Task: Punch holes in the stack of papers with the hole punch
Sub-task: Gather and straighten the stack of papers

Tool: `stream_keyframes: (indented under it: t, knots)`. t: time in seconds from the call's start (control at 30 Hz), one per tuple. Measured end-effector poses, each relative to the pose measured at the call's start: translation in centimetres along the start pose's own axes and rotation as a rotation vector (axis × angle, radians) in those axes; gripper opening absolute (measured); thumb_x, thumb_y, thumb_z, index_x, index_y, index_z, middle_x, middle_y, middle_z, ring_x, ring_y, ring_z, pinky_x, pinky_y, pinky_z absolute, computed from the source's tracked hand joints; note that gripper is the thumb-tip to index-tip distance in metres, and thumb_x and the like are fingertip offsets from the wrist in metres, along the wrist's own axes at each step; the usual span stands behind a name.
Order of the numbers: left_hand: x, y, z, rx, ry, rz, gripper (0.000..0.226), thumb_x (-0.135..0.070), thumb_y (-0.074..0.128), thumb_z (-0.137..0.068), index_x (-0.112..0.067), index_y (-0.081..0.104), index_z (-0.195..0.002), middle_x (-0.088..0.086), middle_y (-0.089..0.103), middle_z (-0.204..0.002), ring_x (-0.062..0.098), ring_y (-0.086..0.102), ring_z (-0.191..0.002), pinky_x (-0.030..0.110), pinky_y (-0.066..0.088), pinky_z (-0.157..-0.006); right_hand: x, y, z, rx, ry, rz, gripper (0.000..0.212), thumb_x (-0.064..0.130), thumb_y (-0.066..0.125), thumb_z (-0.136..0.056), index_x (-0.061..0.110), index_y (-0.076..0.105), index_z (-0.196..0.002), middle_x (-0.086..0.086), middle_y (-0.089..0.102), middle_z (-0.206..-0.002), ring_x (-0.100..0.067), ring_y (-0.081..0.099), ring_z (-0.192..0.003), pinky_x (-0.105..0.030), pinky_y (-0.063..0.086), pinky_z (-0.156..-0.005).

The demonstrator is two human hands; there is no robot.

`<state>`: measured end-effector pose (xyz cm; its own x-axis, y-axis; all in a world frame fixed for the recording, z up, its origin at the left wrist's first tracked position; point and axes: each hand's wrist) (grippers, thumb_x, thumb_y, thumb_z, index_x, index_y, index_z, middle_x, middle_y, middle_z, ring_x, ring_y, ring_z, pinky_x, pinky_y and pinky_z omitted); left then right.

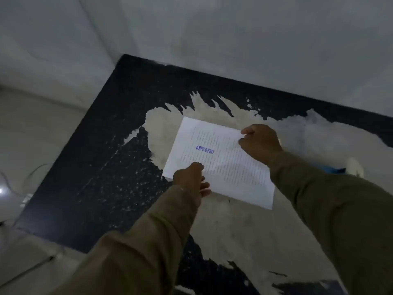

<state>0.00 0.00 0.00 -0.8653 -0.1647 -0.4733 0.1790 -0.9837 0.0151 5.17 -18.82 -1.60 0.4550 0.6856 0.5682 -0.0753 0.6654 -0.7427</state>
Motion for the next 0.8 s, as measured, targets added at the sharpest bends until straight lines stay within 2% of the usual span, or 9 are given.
stream_keyframes:
  t: [0.13, 0.23, 0.43, 0.6, 0.73, 0.8]
  knots:
    - [0.7, 0.5, -0.4, -0.022, -0.041, 0.074, 0.033, -0.023, 0.059, -0.09, -0.011, 0.051, -0.119, 0.015, 0.059, -0.108, 0.029, 0.06, -0.091, 0.035, 0.051, -0.059, 0.4, 0.2, -1.2, 0.008, -0.056, 0.06, 0.035, 0.016, 0.069, -0.081, 0.015, 0.061, -0.115, -0.007, 0.065, -0.118, -0.019, 0.06, -0.102, -0.028, 0.045, -0.088]
    - [1.1, 1.0, -0.7, -0.096, -0.085, 0.158, 0.029, -0.023, 0.059, -0.089, -0.016, 0.051, -0.116, 0.012, 0.057, -0.106, 0.027, 0.058, -0.088, 0.033, 0.05, -0.06, 0.7, 0.3, -2.1, 0.023, -0.114, 0.133, 0.039, 0.016, 0.072, -0.079, 0.013, 0.061, -0.117, -0.008, 0.065, -0.12, -0.023, 0.061, -0.106, -0.035, 0.049, -0.095]
    - [1.9, 1.9, -0.5, -0.187, -0.13, 0.27, 0.019, -0.02, 0.061, -0.088, -0.023, 0.05, -0.104, 0.004, 0.054, -0.091, 0.028, 0.057, -0.088, 0.037, 0.053, -0.068, 1.0, 0.2, -2.9, 0.061, -0.182, 0.23, 0.048, 0.02, 0.074, -0.077, 0.013, 0.06, -0.122, -0.009, 0.063, -0.124, -0.026, 0.059, -0.112, -0.042, 0.049, -0.099]
    - [2.4, 2.9, 0.0, -0.229, -0.115, 0.267, 0.022, -0.02, 0.064, -0.084, -0.02, 0.051, -0.102, 0.002, 0.058, -0.092, 0.028, 0.058, -0.091, 0.049, 0.052, -0.093, 0.9, 0.0, -3.2, 0.068, -0.251, 0.437, 0.059, 0.036, 0.076, -0.073, 0.017, 0.056, -0.124, -0.009, 0.056, -0.123, -0.027, 0.053, -0.112, -0.045, 0.049, -0.096]
    - [2.5, 3.9, 0.3, -0.236, -0.1, 0.282, 0.019, -0.021, 0.066, -0.083, -0.018, 0.06, -0.101, 0.008, 0.069, -0.098, 0.031, 0.067, -0.089, 0.048, 0.058, -0.085, 1.2, 0.2, -3.3, 0.158, -0.22, 0.522, 0.074, 0.046, 0.079, -0.067, 0.013, 0.048, -0.126, -0.011, 0.056, -0.124, -0.029, 0.054, -0.111, -0.047, 0.049, -0.095]
    - [2.5, 4.2, -0.1, -0.251, -0.091, 0.261, 0.021, -0.024, 0.066, -0.084, -0.017, 0.06, -0.102, 0.008, 0.069, -0.097, 0.031, 0.068, -0.087, 0.041, 0.059, -0.08, 1.3, 0.2, -3.5, 0.203, -0.187, 0.529, 0.075, 0.047, 0.079, -0.067, 0.012, 0.046, -0.124, -0.012, 0.057, -0.123, -0.031, 0.055, -0.111, -0.047, 0.049, -0.095]
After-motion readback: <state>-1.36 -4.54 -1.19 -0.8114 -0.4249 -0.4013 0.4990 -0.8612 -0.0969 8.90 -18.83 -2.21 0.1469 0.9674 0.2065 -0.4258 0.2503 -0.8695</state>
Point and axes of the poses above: each hand's wrist, its own z-axis away from the middle knuckle, its own y-axis out of the palm, x = y × z
